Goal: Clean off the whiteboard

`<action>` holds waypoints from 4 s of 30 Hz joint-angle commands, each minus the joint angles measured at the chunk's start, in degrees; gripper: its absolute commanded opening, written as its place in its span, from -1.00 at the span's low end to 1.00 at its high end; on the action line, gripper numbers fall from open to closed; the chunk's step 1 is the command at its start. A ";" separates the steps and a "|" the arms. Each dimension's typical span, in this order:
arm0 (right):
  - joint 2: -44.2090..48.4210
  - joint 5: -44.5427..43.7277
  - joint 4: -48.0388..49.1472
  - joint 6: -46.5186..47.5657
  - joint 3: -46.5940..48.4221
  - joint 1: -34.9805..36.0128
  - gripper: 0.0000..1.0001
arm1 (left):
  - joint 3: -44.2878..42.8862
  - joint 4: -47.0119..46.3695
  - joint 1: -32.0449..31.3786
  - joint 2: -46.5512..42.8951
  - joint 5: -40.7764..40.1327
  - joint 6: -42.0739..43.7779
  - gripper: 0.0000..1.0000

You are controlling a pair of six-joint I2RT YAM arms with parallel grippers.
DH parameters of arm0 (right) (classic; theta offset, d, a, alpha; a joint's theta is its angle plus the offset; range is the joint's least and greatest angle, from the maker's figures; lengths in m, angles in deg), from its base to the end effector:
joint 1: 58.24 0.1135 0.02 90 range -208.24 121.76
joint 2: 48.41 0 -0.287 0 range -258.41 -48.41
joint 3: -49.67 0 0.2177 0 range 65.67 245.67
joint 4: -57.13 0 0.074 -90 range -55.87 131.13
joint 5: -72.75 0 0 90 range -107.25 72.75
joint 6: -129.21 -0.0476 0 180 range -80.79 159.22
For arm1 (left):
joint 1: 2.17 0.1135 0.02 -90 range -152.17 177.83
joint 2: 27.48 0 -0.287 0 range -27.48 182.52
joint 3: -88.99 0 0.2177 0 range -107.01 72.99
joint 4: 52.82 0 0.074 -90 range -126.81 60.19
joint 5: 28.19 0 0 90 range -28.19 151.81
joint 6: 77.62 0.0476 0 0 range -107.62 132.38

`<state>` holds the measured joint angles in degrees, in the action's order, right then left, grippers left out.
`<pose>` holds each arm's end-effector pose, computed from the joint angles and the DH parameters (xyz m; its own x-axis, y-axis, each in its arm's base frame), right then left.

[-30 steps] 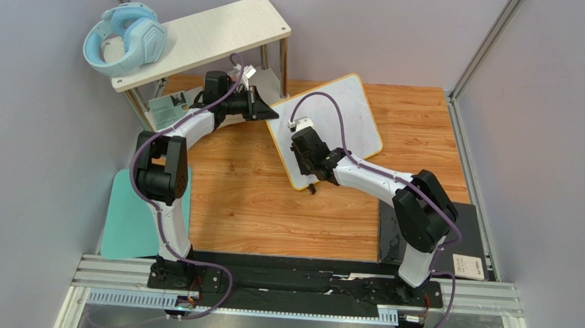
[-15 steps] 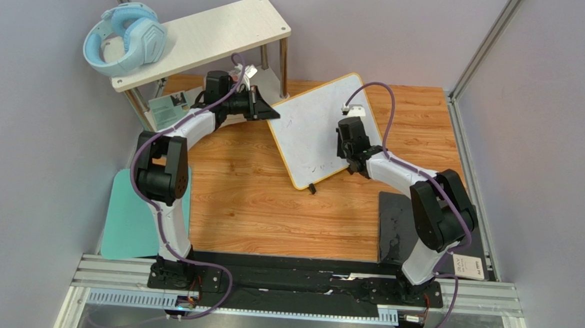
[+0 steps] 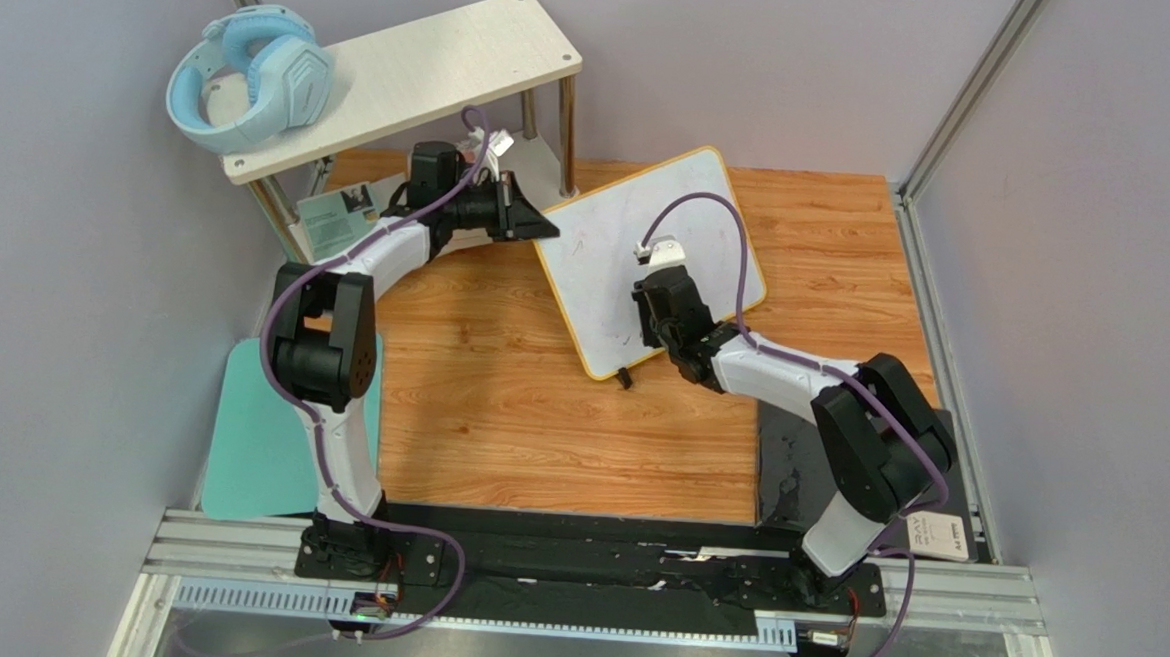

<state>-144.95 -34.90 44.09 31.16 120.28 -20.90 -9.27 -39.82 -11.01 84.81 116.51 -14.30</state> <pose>0.2801 0.1955 0.2284 -0.5498 -0.2516 -0.7965 -0.3167 0.9452 -0.0799 0.4194 -0.1045 0.2801 -0.7637 -0.1438 -0.6294 0.5196 0.4417 -0.7314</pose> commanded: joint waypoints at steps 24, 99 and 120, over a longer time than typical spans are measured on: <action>-1.47 -7.57 11.36 -1.09 -2.14 6.96 -1.00 | -0.89 -0.77 0.14 -0.32 -7.85 10.07 -1.00; -13.85 -0.10 2.14 2.25 31.69 5.55 -1.00 | -1.33 0.11 -0.74 -0.14 -7.06 11.21 -1.00; -19.75 0.68 0.82 4.54 43.31 0.27 -1.00 | -1.59 0.63 -1.35 0.30 -7.06 11.65 -1.00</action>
<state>-167.00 -37.80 43.50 35.66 167.03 -21.75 -10.06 -38.81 -10.66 84.81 116.09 -13.27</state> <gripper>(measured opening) 0.239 0.049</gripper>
